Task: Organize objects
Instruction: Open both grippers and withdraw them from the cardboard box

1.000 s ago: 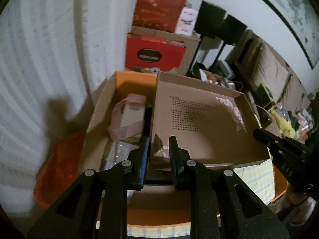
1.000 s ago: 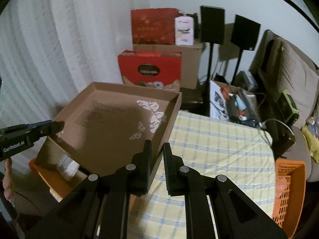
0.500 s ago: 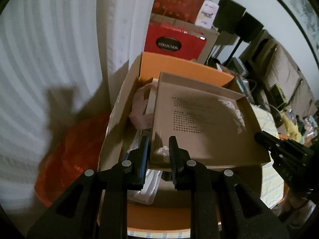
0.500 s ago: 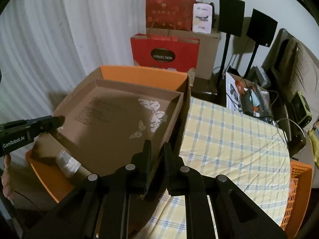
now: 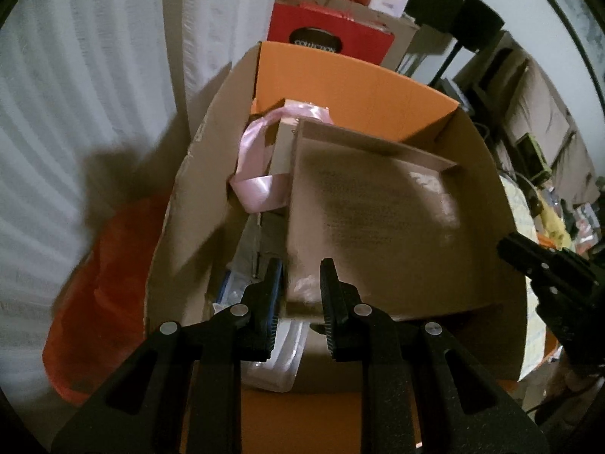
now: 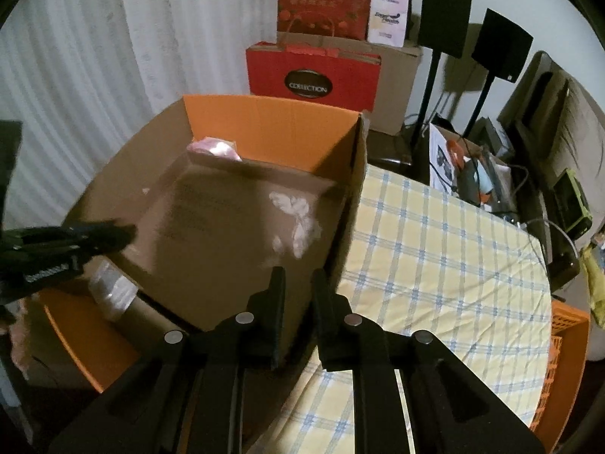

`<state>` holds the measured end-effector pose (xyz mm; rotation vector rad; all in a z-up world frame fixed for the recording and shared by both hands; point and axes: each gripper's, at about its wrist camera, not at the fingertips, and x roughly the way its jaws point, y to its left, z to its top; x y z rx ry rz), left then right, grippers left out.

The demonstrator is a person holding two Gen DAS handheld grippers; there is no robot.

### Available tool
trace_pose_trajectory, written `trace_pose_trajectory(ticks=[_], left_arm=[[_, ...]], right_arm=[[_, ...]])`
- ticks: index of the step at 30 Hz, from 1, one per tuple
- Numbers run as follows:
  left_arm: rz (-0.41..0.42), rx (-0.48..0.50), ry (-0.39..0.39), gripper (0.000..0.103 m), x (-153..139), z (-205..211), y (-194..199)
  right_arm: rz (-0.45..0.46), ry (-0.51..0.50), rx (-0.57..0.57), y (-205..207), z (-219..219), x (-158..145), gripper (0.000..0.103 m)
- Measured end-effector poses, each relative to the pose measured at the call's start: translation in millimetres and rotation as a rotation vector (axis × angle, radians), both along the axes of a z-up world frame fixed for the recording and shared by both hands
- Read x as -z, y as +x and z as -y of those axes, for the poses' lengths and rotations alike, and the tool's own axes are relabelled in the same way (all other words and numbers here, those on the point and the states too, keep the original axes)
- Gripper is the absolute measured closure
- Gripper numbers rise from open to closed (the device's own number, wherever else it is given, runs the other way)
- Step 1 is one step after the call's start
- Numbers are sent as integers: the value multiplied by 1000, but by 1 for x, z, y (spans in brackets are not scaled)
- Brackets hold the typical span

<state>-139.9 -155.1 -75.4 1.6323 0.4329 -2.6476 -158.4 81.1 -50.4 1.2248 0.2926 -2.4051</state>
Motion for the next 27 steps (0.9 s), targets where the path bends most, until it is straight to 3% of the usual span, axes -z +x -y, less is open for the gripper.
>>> trace_pose_trajectory(ticks=[3,8,12,15,16,21,27], left_arm=[[-8,-2,-8,76,-5,-1,3],[-67,6,-53,47,-22,-14,17],[-113,25,-82,40,-35,-28,29],[-137,41,-103,37,-42,-38,36],[-144,48,-106,31,-45,-43,39],[-175,77,-86,21,-52,-58,53],[-195,94,-65,11,-56,-77,71]], right_arm=[[-9,-38,3,7,-9,-10,86],[-43,-85,11,23,-24,-28,77],[-70,-92,38,34,-37,-34,62],[-73,-104,60,40,-47,-35,59],[-76,-104,68,42,-51,-35,58],[-85,-113,114,53,-71,-36,43],[-106,-116,147,73,-91,-34,31]])
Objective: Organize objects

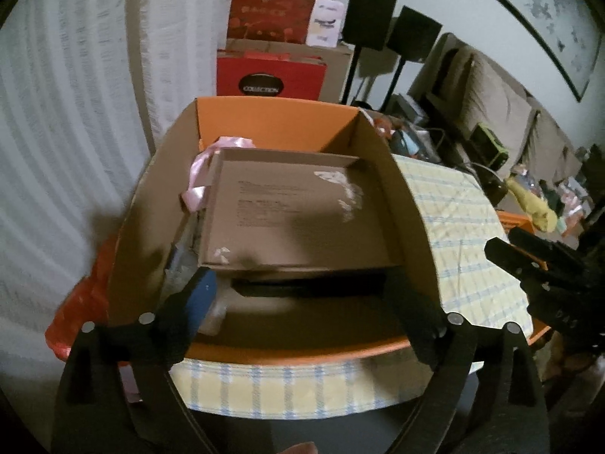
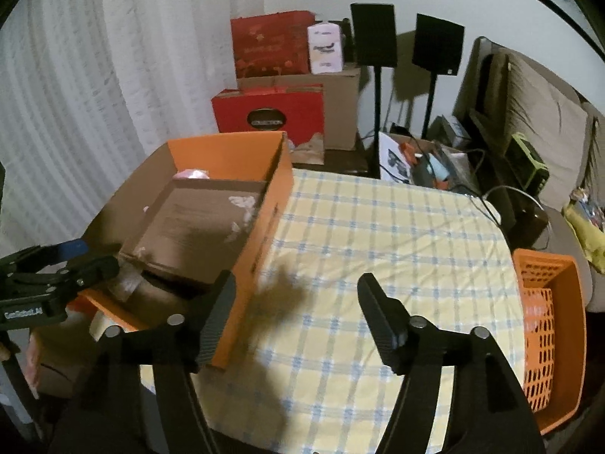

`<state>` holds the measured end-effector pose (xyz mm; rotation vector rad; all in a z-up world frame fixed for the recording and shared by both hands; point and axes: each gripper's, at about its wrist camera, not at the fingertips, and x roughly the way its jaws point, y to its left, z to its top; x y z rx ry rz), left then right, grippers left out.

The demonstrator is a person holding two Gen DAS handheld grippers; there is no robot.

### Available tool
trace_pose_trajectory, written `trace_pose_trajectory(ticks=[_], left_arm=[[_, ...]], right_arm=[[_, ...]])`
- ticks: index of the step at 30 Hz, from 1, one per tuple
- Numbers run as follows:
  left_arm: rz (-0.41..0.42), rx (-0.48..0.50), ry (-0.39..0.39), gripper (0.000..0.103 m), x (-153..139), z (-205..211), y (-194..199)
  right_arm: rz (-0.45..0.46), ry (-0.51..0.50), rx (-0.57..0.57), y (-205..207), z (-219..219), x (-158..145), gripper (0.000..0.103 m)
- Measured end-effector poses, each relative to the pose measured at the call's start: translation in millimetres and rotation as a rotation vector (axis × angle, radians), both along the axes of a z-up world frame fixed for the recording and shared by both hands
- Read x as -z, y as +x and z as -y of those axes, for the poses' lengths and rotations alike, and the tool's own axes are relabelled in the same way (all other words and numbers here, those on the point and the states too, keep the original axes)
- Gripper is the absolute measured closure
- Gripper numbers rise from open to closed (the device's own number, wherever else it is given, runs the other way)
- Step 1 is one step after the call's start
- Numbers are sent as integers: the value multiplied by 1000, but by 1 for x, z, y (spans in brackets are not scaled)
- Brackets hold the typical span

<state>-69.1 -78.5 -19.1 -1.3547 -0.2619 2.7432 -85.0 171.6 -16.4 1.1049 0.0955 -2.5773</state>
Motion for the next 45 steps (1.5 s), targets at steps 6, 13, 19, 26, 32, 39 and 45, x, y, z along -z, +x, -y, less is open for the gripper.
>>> trace_pose_trajectory(ticks=[6,13,19,26,32,39,45], left_arm=[[-38,-1,16,1,-7,-15,18],[-65,0,-12,0,-13,-32,34],[-63,-7,-27,0,-10,-40,43],[-61,-17,-30,0,-10,-43,50],[-45,-7,-57,0,-8,-50,60],[-59,-15,-86,0,-10,-55,63],[-64,-36,-115,0,-10,-59,64]], right_arm=[[-2,-19,26,18,-22,2,21],[-15,8,64,36,-39,3,17],[-31,28,88,46,-50,4,16],[-34,12,90,58,-57,4,15],[-36,13,103,67,-59,7,15],[-40,11,139,76,-67,6,14],[-44,10,151,76,-70,4,14]])
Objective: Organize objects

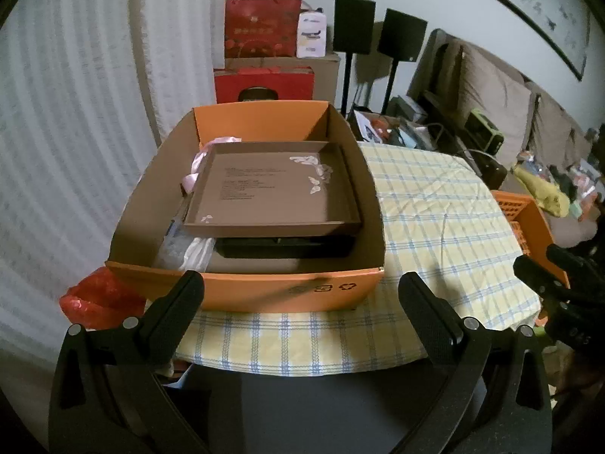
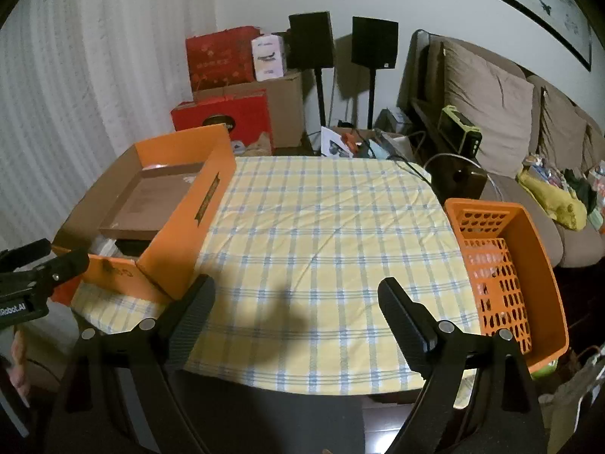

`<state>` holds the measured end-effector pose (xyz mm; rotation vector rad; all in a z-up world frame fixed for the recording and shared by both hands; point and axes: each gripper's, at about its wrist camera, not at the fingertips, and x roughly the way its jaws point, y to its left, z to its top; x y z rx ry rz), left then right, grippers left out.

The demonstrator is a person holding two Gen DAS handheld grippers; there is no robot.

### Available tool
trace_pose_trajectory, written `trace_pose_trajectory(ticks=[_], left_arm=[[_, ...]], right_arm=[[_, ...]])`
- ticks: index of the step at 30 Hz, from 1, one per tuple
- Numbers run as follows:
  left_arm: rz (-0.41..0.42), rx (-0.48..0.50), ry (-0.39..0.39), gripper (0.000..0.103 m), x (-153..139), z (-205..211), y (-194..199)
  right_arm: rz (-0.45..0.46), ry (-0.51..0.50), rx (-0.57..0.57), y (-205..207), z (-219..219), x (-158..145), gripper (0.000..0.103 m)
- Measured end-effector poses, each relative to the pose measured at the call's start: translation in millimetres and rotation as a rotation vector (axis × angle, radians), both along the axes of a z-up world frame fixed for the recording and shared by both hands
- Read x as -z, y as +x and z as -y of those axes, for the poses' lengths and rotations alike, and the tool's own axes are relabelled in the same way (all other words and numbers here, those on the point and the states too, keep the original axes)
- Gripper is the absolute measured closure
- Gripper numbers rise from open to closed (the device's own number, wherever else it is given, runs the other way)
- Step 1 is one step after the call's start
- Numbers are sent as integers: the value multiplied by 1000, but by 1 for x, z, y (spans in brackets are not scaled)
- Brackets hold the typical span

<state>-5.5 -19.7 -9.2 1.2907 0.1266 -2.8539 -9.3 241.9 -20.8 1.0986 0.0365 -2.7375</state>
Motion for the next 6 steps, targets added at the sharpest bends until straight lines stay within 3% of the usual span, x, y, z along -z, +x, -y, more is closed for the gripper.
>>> trace_pose_trajectory(ticks=[6], left_arm=[[-11,-19,-14,0,0,2,0]], right_arm=[[-1,1,0,0,-1,0,14]])
